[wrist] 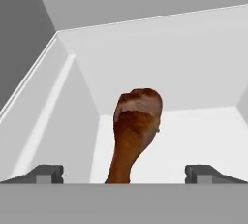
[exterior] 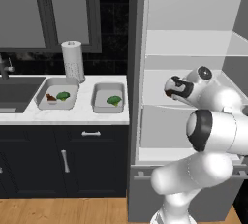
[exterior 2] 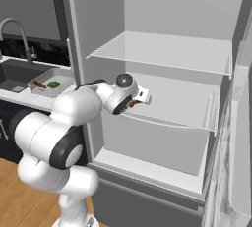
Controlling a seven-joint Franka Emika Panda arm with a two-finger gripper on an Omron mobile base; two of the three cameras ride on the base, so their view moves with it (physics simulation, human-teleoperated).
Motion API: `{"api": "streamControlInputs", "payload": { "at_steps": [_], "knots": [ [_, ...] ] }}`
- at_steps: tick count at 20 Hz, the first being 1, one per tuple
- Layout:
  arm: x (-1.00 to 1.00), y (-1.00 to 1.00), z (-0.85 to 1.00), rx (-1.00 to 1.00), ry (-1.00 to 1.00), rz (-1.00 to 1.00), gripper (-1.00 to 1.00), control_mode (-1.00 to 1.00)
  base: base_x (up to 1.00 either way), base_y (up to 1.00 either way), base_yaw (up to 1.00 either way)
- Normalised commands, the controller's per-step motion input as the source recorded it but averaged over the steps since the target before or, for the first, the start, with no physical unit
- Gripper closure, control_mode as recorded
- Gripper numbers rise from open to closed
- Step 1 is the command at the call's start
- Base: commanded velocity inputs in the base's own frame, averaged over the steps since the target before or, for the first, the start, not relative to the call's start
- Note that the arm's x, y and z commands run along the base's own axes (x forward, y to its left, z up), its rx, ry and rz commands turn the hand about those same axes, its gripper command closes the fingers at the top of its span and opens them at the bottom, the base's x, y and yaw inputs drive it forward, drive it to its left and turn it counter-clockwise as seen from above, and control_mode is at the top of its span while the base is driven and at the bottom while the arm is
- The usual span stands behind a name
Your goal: Place one broccoli and one chicken drumstick in each tupperware on the nearby counter, to pack two identical lunches.
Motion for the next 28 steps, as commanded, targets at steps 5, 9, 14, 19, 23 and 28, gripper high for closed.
{"api": "streamControlInputs", "payload": {
  "at_steps": [5,9,14,19,23,28],
  "knots": [
    [0.37,-0.24,-0.22,0.0,0.0,0.01,-1.0,-1.0,0.0,0.0,0.0],
    [0.52,-0.14,-0.31,0.0,0.03,0.03,-1.0,-1.0,0.0,0.0,0.0],
    [0.48,-0.13,-0.33,0.0,0.04,0.05,-1.0,-1.0,0.0,0.0,0.0],
    [0.38,-0.02,-0.41,0.0,0.05,0.05,1.0,-1.0,0.0,0.0,0.0],
    [0.11,0.0,-0.53,0.0,0.03,0.04,1.0,-1.0,0.0,0.0,0.0],
    [-0.53,0.02,-0.2,-0.01,-0.01,0.02,1.0,-1.0,0.0,0.0,0.0]
  ]
}}
